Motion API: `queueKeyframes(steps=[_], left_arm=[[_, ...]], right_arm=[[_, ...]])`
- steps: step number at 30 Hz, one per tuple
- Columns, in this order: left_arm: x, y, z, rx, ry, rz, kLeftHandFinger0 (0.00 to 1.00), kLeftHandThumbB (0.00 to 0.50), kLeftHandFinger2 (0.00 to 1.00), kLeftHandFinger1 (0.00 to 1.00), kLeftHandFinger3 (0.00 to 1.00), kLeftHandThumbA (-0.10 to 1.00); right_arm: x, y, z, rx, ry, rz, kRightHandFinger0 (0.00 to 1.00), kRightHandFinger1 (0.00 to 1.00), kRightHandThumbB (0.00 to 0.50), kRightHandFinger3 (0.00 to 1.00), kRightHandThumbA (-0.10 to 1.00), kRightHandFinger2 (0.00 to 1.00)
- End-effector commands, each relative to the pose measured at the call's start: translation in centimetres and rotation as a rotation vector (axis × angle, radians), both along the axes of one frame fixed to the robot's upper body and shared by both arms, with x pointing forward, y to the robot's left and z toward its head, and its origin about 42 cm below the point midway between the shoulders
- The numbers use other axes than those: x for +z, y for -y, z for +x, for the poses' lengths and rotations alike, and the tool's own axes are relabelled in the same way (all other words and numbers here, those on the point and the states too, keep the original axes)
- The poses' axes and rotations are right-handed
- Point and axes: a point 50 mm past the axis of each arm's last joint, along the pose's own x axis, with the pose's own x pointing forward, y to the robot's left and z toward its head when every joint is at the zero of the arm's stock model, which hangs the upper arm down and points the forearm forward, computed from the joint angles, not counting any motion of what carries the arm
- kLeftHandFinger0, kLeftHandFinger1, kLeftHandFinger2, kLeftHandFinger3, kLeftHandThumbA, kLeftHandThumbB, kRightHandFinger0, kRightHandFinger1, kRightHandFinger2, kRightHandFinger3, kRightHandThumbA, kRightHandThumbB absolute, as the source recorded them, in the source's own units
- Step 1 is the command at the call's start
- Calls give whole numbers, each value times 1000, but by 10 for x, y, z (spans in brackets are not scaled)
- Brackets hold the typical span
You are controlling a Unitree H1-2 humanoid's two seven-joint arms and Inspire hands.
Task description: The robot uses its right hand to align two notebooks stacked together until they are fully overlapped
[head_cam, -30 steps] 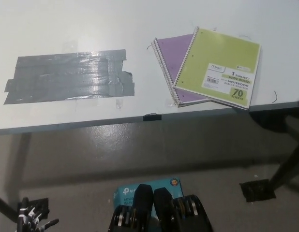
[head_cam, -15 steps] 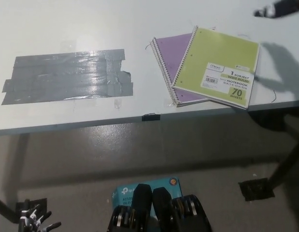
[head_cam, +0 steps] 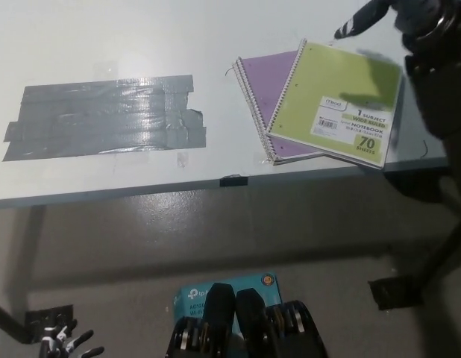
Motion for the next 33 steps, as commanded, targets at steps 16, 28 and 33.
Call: queueKeyframes(steps=[16, 28, 33], left_arm=[[8, 17, 3, -72, 49, 48, 599, 431, 885, 692, 1000, 1000], [9, 29, 6, -127, 52, 60, 589, 375, 915, 709, 1000, 1000], [8, 31, 6, -164, 62, 104, 610, 406, 910, 717, 1000, 1000]], right_arm=[[-82, -14, -11, -107, -65, 309, 1000, 1000, 287, 1000, 1000, 1000], [-114, -13, -18, -75, -129, 201, 1000, 1000, 306, 1000, 1000, 1000], [-138, -12, -26, -78, -161, 130, 1000, 1000, 346, 1000, 1000, 1000]])
